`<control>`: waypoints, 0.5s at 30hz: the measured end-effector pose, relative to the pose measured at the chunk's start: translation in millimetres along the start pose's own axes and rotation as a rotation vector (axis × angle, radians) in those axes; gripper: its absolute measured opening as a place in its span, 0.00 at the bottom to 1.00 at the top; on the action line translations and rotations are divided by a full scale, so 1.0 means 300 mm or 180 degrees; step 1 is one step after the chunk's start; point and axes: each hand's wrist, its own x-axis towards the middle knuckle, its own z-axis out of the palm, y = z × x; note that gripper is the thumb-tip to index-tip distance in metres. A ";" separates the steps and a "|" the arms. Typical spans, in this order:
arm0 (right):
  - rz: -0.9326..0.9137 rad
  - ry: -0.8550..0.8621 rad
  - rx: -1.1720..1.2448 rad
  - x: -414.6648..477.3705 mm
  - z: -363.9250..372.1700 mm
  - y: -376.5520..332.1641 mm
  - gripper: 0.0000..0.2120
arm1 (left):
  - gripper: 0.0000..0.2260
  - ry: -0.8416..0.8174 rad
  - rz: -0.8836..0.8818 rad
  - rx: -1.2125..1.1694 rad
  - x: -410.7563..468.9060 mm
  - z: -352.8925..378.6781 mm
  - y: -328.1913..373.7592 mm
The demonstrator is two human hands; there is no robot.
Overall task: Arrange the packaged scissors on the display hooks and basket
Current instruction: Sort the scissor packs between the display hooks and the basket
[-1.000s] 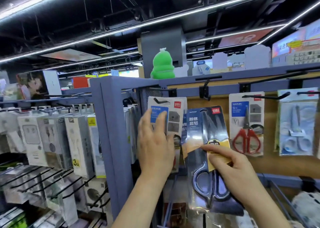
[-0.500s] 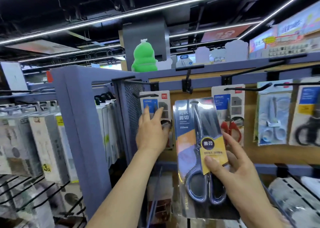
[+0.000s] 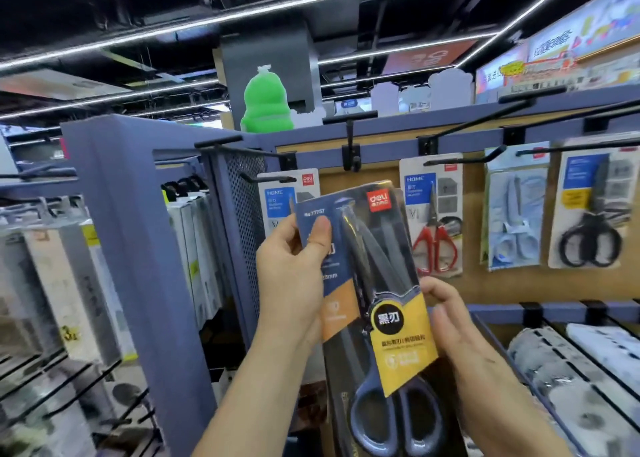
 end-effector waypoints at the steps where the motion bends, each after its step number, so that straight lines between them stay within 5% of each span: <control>1: -0.0074 -0.0081 -0.0103 -0.015 -0.022 0.019 0.22 | 0.05 0.0032 -0.0046 -0.0124 -0.012 -0.010 0.009; 9: -0.0294 -0.0775 0.0091 -0.025 0.078 -0.107 0.21 | 0.07 0.0003 -0.0079 -0.0480 -0.091 -0.099 0.080; 15: -0.1175 0.0095 -0.0402 -0.056 0.114 -0.108 0.15 | 0.09 -0.0153 0.0127 -0.0201 -0.134 -0.166 0.140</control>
